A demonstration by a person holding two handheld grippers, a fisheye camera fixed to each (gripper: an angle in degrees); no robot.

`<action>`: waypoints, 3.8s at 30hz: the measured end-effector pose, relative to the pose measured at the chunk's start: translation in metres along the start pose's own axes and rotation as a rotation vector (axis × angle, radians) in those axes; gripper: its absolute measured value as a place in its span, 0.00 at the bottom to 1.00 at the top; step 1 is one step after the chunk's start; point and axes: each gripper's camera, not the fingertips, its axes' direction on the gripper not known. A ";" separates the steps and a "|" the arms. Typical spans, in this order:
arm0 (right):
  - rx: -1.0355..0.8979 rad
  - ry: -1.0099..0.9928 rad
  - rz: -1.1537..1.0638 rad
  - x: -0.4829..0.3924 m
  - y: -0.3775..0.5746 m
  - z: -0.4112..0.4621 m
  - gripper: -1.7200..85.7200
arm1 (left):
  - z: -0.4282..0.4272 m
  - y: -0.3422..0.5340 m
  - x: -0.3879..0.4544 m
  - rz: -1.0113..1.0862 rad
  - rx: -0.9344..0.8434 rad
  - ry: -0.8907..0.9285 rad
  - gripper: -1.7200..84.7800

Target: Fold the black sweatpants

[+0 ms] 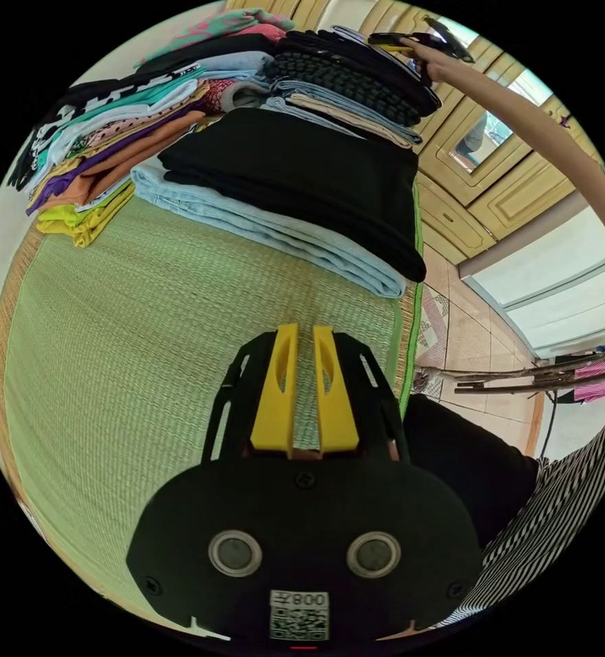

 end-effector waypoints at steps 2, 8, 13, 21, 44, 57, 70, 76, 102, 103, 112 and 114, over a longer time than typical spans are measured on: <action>0.004 -0.026 0.032 0.017 -0.004 -0.010 0.06 | -0.002 0.021 -0.002 -0.015 0.007 0.003 0.04; 0.052 -0.230 0.147 0.078 -0.011 -0.068 0.04 | -0.021 0.104 -0.013 -0.060 0.044 0.149 0.02; 0.206 -0.466 0.161 0.116 -0.023 -0.149 0.03 | -0.056 0.186 -0.016 -0.073 0.114 0.201 0.02; 0.430 -0.718 -0.002 0.103 -0.061 -0.305 0.03 | -0.137 0.353 -0.014 -0.115 0.309 0.242 0.03; 0.309 -1.563 -0.428 -0.135 -0.011 -0.584 0.03 | -0.302 0.913 -0.005 -0.383 0.864 0.063 0.16; 0.104 -1.672 -0.695 -0.314 0.034 -0.649 0.04 | -0.273 1.114 -0.021 -0.620 0.879 0.041 0.17; 0.023 -1.654 -0.622 -0.400 0.038 -0.646 0.04 | -0.246 1.158 -0.015 -0.554 0.802 0.154 0.06; -0.009 -1.641 -0.516 -0.424 0.032 -0.618 0.04 | -0.260 1.218 -0.016 -0.645 0.818 0.090 0.04; -0.568 -1.028 -0.252 -0.556 0.151 -0.382 0.03 | -0.276 1.246 -0.046 -0.770 0.414 -0.270 0.03; -0.648 -0.950 -0.233 -0.557 0.169 -0.363 0.03 | -0.267 1.244 -0.049 -0.775 0.388 -0.247 0.03; -0.641 -0.991 -0.635 -0.672 0.223 -0.404 0.12 | -0.242 1.229 -0.065 -0.831 0.354 -0.140 0.04; -0.612 -0.960 -0.777 -0.711 0.235 -0.416 0.14 | -0.243 1.225 -0.068 -0.832 0.337 -0.146 0.04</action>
